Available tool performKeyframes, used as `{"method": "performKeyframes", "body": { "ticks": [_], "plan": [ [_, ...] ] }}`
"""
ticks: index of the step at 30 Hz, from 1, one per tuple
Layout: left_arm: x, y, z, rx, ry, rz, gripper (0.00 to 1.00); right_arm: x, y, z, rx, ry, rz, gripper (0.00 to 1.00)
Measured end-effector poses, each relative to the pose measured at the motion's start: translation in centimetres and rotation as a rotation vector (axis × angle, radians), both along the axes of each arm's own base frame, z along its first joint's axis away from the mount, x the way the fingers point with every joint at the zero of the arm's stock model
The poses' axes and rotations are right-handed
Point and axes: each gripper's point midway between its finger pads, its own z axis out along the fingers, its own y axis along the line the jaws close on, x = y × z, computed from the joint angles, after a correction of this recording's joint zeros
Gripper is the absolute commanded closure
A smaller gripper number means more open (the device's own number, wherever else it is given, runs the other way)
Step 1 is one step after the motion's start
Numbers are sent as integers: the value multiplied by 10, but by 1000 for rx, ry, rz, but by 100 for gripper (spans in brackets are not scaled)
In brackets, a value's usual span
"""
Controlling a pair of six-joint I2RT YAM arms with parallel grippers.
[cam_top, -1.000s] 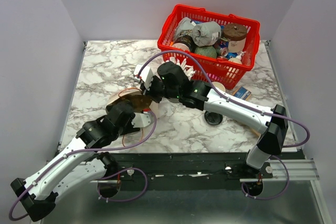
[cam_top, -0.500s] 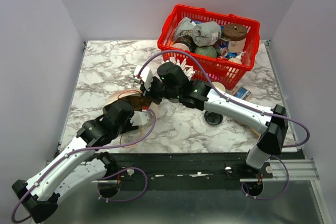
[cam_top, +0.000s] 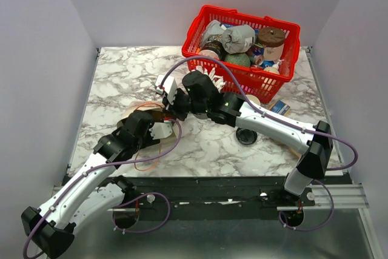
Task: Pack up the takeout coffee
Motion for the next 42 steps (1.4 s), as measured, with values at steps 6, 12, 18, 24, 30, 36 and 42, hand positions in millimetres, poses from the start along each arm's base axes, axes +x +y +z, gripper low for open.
{"method": "performKeyframes", "body": {
  "ticks": [6,12,18,24,30,36,42],
  "plan": [
    [3,-5,-2,-3,3,-54,100,-2,1,1,7,14,7,99],
    [3,-8,-5,13,5,-106,100,-6,2,3,13,29,27,100],
    [1,-8,-14,37,24,-130,100,-9,2,3,13,40,44,99],
    [2,-8,-19,44,29,-132,100,-13,2,2,10,53,65,99],
    [8,-9,-25,58,27,-132,100,-19,1,-1,1,64,97,99],
    [16,-14,-26,65,20,-136,100,-14,-1,-1,-5,51,99,99],
    [21,-17,-27,74,7,-150,100,-14,-2,-2,-7,47,108,99]
  ]
}}
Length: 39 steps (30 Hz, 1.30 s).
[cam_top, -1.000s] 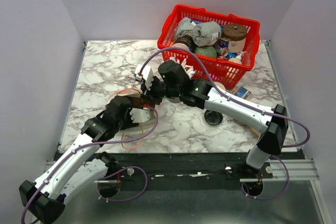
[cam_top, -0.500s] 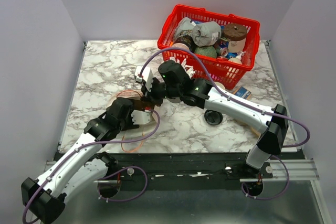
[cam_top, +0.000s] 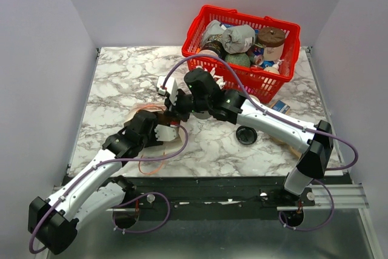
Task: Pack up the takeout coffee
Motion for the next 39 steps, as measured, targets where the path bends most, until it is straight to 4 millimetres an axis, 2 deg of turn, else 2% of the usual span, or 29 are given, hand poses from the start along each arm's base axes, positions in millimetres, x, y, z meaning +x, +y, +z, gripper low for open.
{"method": "performKeyframes", "body": {
  "ticks": [14,21,24,25,27,28,34,39],
  "plan": [
    [16,-3,-7,40,-28,-1,100,4,-3,-2,-7,-7,3,99],
    [15,-1,-6,44,-31,9,99,5,-3,-2,-8,-9,4,99],
    [13,1,-6,46,-32,14,79,4,-3,-1,-6,-9,12,99],
    [13,2,-6,46,-32,15,64,3,-3,-1,-6,-9,15,99],
    [12,2,-6,45,-30,18,50,3,-2,-1,-5,-11,20,99],
    [12,2,-6,44,-30,19,39,3,-2,-1,-6,-12,21,99],
    [9,4,-6,45,-22,25,17,2,-2,-1,-7,-11,24,99],
    [2,8,-5,45,-5,30,9,0,-1,1,-2,-10,35,99]
  ]
}}
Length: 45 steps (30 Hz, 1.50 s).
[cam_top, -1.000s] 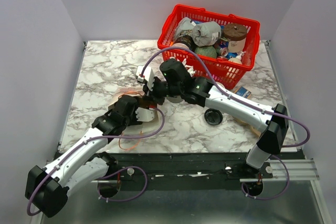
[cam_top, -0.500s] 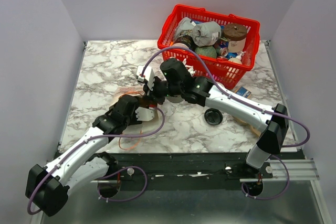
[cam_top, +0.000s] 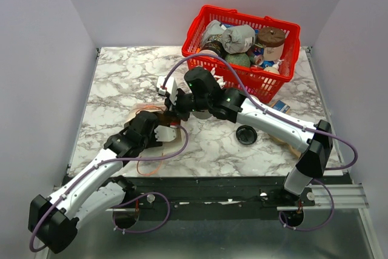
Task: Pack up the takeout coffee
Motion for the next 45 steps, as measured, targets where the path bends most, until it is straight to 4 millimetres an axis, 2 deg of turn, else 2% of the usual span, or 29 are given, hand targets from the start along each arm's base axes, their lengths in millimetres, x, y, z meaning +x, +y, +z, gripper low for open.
{"method": "performKeyframes", "body": {
  "ticks": [9,23,34,45],
  "plan": [
    [-17,6,2,-14,51,16,1,-4,4,3,3,6,27,100],
    [-32,8,15,-54,109,46,1,-7,7,11,11,14,49,99],
    [-36,10,15,-71,124,74,1,-7,11,11,0,27,59,99],
    [-44,0,19,-154,147,59,1,-4,13,11,-11,50,72,100]
  ]
}}
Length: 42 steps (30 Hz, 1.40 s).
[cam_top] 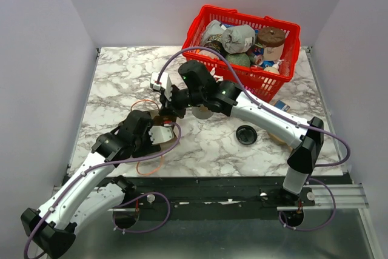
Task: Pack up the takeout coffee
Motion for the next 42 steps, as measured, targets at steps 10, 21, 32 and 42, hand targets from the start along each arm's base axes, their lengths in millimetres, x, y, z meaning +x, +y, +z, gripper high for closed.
{"method": "performKeyframes", "body": {
  "ticks": [10,21,32,42],
  "plan": [
    [-9,-5,2,-68,5,-3,1,-3,1,0,-20,18,22,99],
    [-17,-19,11,-161,38,-21,7,-4,0,-1,-29,16,29,100],
    [-24,-23,21,-200,45,-43,12,-4,-1,-3,-39,16,32,99],
    [-28,-24,27,-213,49,-50,4,-4,-2,-3,-40,16,32,100]
  ]
}}
